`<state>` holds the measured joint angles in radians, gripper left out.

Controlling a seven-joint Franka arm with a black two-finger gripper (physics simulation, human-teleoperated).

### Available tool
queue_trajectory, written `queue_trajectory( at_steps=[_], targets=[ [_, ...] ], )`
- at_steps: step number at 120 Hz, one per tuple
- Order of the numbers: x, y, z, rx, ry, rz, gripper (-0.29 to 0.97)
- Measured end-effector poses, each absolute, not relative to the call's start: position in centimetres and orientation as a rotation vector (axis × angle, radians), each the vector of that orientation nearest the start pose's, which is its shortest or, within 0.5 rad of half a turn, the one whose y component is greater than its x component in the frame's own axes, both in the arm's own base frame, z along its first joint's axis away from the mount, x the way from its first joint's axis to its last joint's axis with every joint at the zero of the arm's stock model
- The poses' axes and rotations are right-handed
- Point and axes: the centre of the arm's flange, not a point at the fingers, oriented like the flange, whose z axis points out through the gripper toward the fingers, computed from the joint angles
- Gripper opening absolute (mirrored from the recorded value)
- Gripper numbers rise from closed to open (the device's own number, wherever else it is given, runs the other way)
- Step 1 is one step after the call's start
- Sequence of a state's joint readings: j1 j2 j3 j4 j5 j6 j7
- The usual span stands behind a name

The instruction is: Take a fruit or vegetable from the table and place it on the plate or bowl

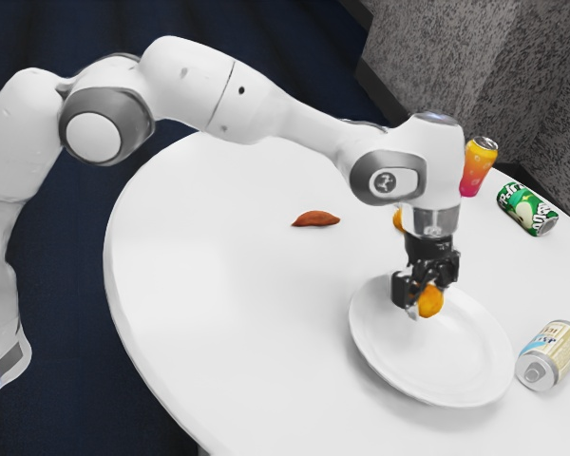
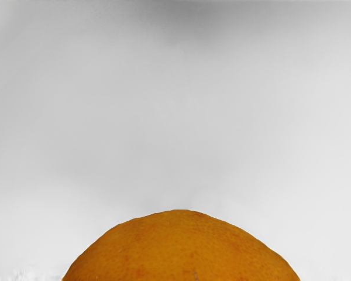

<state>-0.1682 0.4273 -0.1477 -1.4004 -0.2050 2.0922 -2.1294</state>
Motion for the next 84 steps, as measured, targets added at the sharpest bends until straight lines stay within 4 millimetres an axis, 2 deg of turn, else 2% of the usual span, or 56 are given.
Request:
queue_trajectory(
  at_steps=[6, 12, 18, 38, 46, 50, 53, 58, 63, 70, 76, 84],
  targets=[
    [67.5, -22.8, 49.9, 1.623, 2.257, -0.2, 0.35],
    [67.5, -23.4, 50.2, 1.621, 2.244, -0.198, 0.35],
    [67.5, -23.9, 50.3, 1.623, 2.234, -0.186, 0.43],
    [68.0, -22.9, 50.5, 1.607, 2.238, -0.109, 0.6],
    [68.5, -21.1, 50.5, 1.585, 2.262, -0.064, 0.63],
    [68.9, -18.6, 50.2, 1.556, 2.302, -0.022, 0.64],
    [68.7, -16.3, 51.7, 1.519, 2.318, 0.009, 0.65],
    [67.5, -12.6, 56.0, 1.457, 2.344, 0.048, 0.66],
    [65.0, -7.5, 61.4, 1.381, 2.389, 0.09, 0.66],
    [61.1, -0.7, 66.2, 1.273, 2.49, 0.113, 0.67],
    [57.5, 5.0, 67.6, 1.167, 2.605, 0.107, 0.67],
    [53.4, 12.3, 67.3, 1.0, 2.763, 0.075, 0.67]
  ],
)
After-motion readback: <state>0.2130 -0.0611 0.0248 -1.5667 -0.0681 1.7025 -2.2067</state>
